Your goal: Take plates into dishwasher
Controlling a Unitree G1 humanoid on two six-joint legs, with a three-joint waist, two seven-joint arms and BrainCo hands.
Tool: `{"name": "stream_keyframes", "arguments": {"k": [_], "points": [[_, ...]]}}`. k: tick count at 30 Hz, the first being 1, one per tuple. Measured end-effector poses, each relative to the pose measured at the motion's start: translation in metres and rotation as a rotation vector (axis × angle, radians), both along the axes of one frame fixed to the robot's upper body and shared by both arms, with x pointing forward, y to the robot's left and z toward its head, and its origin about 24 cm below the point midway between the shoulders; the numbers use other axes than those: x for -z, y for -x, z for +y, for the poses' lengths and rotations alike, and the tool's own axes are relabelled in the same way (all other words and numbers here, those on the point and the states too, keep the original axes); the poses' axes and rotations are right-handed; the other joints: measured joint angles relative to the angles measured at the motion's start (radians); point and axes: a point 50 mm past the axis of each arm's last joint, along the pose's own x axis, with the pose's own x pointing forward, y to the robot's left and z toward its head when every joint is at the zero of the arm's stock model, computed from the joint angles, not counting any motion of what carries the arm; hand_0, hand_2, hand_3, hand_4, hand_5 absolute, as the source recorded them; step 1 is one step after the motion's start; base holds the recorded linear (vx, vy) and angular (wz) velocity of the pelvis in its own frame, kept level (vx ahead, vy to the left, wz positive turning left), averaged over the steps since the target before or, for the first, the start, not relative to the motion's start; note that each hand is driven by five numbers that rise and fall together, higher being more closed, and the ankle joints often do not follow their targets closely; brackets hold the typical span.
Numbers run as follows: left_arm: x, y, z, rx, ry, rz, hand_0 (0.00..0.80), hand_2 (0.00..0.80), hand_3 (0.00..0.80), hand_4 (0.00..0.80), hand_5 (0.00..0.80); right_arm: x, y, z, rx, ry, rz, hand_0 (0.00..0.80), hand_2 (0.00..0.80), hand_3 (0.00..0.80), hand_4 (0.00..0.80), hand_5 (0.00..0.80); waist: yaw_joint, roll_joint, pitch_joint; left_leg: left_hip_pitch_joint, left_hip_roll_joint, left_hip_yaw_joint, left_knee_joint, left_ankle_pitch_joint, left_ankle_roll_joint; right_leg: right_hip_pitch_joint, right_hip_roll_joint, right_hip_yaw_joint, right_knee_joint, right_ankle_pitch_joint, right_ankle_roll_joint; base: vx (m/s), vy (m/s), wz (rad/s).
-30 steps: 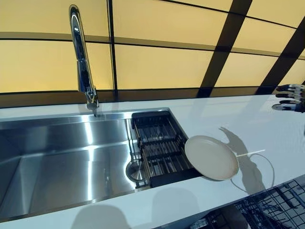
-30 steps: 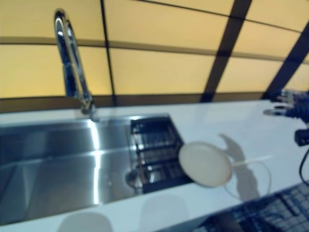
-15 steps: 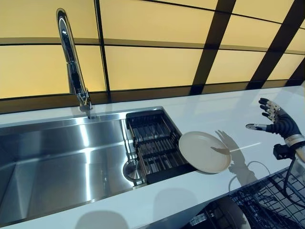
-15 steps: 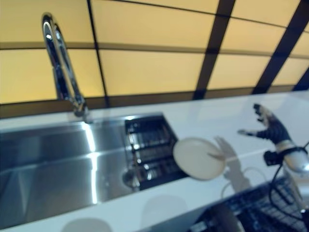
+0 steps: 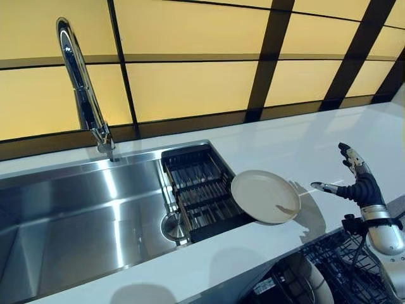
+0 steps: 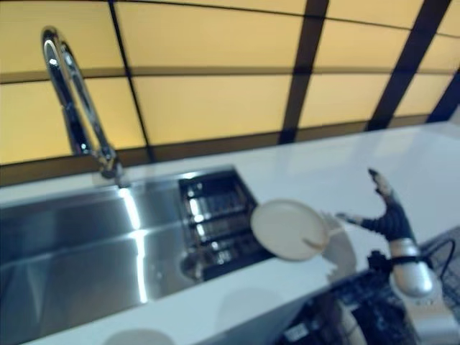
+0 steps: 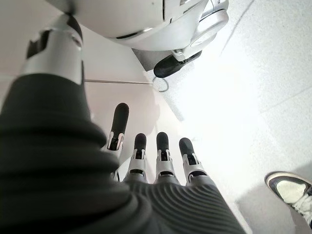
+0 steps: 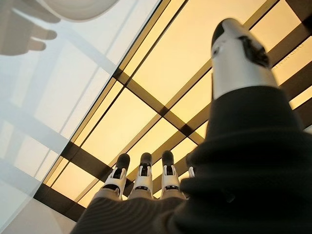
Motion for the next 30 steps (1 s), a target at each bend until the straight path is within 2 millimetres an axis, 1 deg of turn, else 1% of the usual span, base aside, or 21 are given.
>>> {"name": "stream_keyframes", "arguments": {"k": [4, 8, 11, 15, 17, 21, 25, 30], "points": [[0.002, 0.001, -0.005, -0.005, 0.01, 0.003, 0.0, 0.0, 0.0, 0.0, 0.0, 0.01, 0.004, 0.002, 0.018, -0.034, 0.008, 0.0, 0.0, 0.0, 0.0, 0.0, 0.001, 0.016, -0.009, 0.001, 0.0, 0.007, 0.0, 0.0, 0.0, -0.005, 0.001, 0.008, 0.007, 0.0, -0.001, -0.003, 0.018, -0.06], [0.002, 0.002, -0.006, -0.006, 0.015, 0.004, 0.0, 0.0, 0.0, 0.0, 0.0, 0.016, 0.006, 0.007, 0.015, -0.07, -0.014, 0.0, 0.0, 0.0, 0.0, 0.0, 0.001, 0.021, -0.015, 0.003, -0.001, 0.009, 0.0, 0.001, 0.001, -0.007, 0.0, 0.01, 0.012, -0.003, -0.004, 0.0, 0.0, 0.0], [0.002, 0.002, -0.007, -0.01, 0.017, 0.006, 0.0, 0.0, 0.0, 0.0, 0.0, 0.026, 0.008, 0.015, -0.007, -0.099, -0.004, 0.0, 0.0, 0.0, 0.0, 0.0, 0.001, 0.022, -0.018, 0.005, -0.002, 0.011, 0.0, 0.001, 0.001, -0.011, 0.0, 0.013, 0.021, -0.008, -0.012, 0.0, 0.0, 0.0], [0.003, 0.003, -0.008, -0.021, 0.02, 0.005, 0.0, 0.0, 0.0, 0.0, 0.0, 0.038, 0.012, 0.025, -0.043, -0.023, 0.045, 0.0, 0.0, 0.0, 0.0, 0.0, 0.001, 0.022, -0.022, 0.004, -0.002, 0.011, 0.0, 0.001, 0.001, -0.013, 0.0, 0.014, 0.025, -0.009, -0.014, 0.0, 0.0, 0.0], [0.003, 0.004, -0.008, -0.026, 0.02, 0.006, 0.0, 0.0, 0.0, 0.0, 0.0, 0.041, 0.014, 0.027, -0.054, 0.007, 0.058, 0.0, 0.0, 0.0, 0.0, 0.0, 0.002, 0.022, -0.03, 0.001, -0.002, 0.011, 0.0, 0.001, 0.001, -0.016, 0.0, 0.014, 0.026, -0.009, -0.015, 0.0, 0.0, 0.0], [0.003, 0.007, -0.008, -0.032, 0.018, 0.012, 0.0, 0.0, 0.0, 0.0, 0.0, 0.041, 0.016, 0.032, -0.077, 0.082, 0.065, 0.0, 0.0, 0.0, 0.0, 0.0, 0.001, 0.02, -0.043, 0.0, -0.002, 0.012, 0.0, 0.001, 0.001, -0.019, 0.0, 0.014, 0.027, -0.01, -0.016, 0.0, 0.0, 0.0], [0.003, 0.009, -0.008, -0.034, 0.017, 0.015, 0.0, 0.0, 0.0, 0.0, 0.0, 0.048, 0.017, 0.043, -0.133, 0.173, 0.106, 0.0, 0.0, 0.0, 0.0, 0.0, 0.001, 0.014, -0.054, 0.0, -0.003, 0.012, 0.0, 0.001, 0.001, -0.02, -0.001, 0.016, 0.03, -0.01, -0.016, 0.0, 0.0, 0.0], [0.003, 0.01, -0.008, -0.034, 0.017, 0.016, 0.0, 0.0, 0.0, 0.0, 0.0, 0.05, 0.02, 0.044, -0.164, 0.273, 0.144, 0.0, 0.0, 0.0, 0.0, 0.0, 0.001, 0.014, -0.056, -0.001, -0.003, 0.012, 0.0, 0.002, 0.001, -0.022, -0.001, 0.017, 0.031, -0.01, -0.016, 0.0, 0.0, 0.0]]}}
